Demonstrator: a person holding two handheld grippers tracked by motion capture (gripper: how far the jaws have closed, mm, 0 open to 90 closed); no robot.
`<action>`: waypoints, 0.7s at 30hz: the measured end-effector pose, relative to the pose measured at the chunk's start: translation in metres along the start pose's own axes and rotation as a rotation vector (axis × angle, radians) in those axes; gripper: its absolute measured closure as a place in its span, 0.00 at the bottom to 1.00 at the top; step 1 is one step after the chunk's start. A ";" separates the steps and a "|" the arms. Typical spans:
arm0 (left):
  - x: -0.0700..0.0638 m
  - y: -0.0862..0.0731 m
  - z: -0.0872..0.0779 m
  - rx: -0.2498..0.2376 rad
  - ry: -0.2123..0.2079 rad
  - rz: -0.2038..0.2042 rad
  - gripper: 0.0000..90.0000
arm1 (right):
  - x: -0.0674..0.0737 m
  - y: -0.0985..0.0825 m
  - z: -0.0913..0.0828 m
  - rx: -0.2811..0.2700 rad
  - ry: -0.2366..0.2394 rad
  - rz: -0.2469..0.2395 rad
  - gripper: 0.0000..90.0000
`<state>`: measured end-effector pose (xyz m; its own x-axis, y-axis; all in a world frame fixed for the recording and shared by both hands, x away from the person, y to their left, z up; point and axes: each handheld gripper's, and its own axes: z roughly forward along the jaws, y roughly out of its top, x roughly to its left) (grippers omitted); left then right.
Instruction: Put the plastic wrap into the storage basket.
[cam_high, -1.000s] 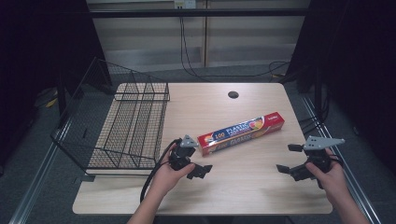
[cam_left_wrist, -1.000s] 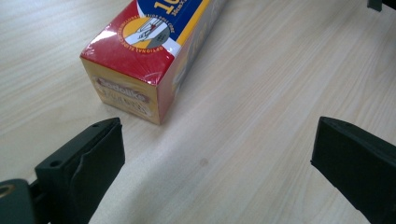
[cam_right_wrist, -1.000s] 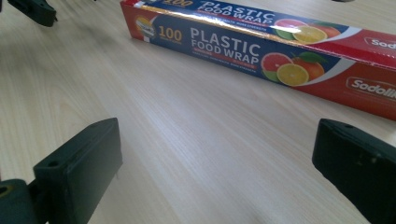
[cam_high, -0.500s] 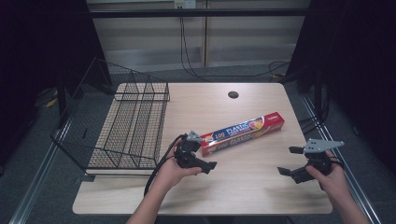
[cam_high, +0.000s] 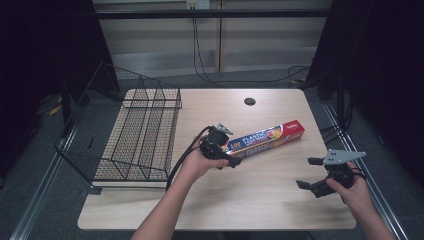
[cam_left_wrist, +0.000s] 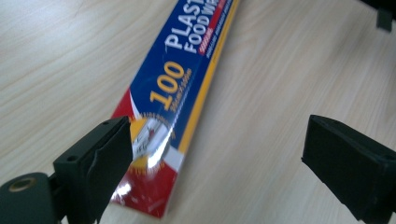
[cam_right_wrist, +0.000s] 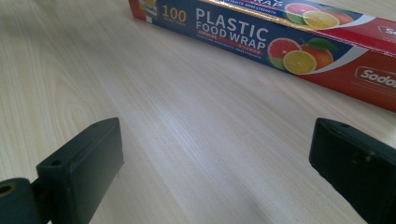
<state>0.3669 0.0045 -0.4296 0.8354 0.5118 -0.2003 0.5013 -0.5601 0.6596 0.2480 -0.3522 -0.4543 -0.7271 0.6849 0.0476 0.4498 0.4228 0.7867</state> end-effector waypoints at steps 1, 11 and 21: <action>0.003 0.003 0.001 0.002 -0.013 -0.008 0.12 | 0.000 0.000 0.000 0.000 0.001 -0.001 0.03; 0.010 0.026 0.011 0.031 -0.003 -0.021 0.13 | -0.001 0.001 0.001 0.000 0.020 -0.007 0.03; 0.013 0.041 0.029 0.052 -0.004 -0.036 0.09 | -0.002 0.000 0.001 -0.001 0.023 -0.007 0.03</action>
<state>0.4047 -0.0307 -0.4262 0.8172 0.5300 -0.2265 0.5424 -0.5745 0.6130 0.2498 -0.3530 -0.4544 -0.7419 0.6681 0.0560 0.4442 0.4272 0.7875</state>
